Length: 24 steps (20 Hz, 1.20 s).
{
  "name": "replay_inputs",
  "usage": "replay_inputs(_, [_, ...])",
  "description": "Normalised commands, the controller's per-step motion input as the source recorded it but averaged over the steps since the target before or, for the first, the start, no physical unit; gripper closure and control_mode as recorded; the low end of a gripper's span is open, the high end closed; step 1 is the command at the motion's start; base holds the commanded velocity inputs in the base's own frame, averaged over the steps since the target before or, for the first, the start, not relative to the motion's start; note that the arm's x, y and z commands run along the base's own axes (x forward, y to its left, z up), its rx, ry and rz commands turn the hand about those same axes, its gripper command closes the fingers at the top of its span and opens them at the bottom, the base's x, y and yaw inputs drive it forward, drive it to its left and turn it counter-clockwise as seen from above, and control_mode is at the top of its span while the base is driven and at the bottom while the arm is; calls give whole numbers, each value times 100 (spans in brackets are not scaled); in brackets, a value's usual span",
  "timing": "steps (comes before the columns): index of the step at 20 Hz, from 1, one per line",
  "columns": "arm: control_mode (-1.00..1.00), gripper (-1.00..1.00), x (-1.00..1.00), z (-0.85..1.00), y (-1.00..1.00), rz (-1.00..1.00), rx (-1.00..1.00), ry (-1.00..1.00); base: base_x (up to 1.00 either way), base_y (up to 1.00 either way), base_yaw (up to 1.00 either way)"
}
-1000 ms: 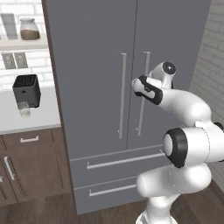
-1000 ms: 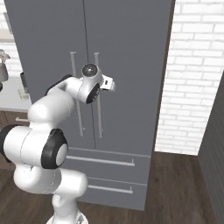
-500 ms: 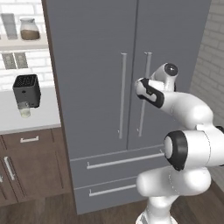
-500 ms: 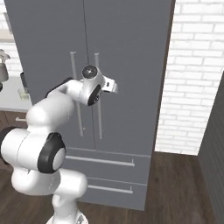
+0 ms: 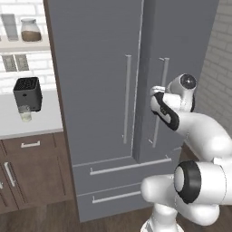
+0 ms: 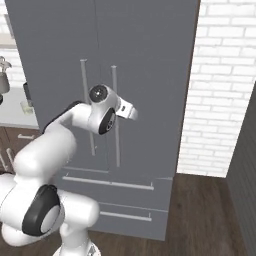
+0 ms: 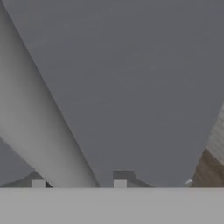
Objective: Grab a lemon wedge from the fridge and one ice cube from the ice bowl, and put them in the glass of lemonade.
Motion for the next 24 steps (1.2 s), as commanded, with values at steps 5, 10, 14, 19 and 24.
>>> replay_inputs(5, [-100, 100, -100, 13, -100, -17, 21, 0, 0, 0, 0])
replay_inputs(10, [-100, 100, -86, 17, -100, -16, 22, 0, 0, 0, 0])
replay_inputs(14, [-100, 100, -65, 23, -100, -15, 21, 0, 0, 0, 0])
replay_inputs(19, [-100, 100, -54, 11, -75, -8, 19, -4, 0, 0, 0])
replay_inputs(24, [-100, 100, -90, 54, -19, 0, 15, -2, 0, 0, 0])
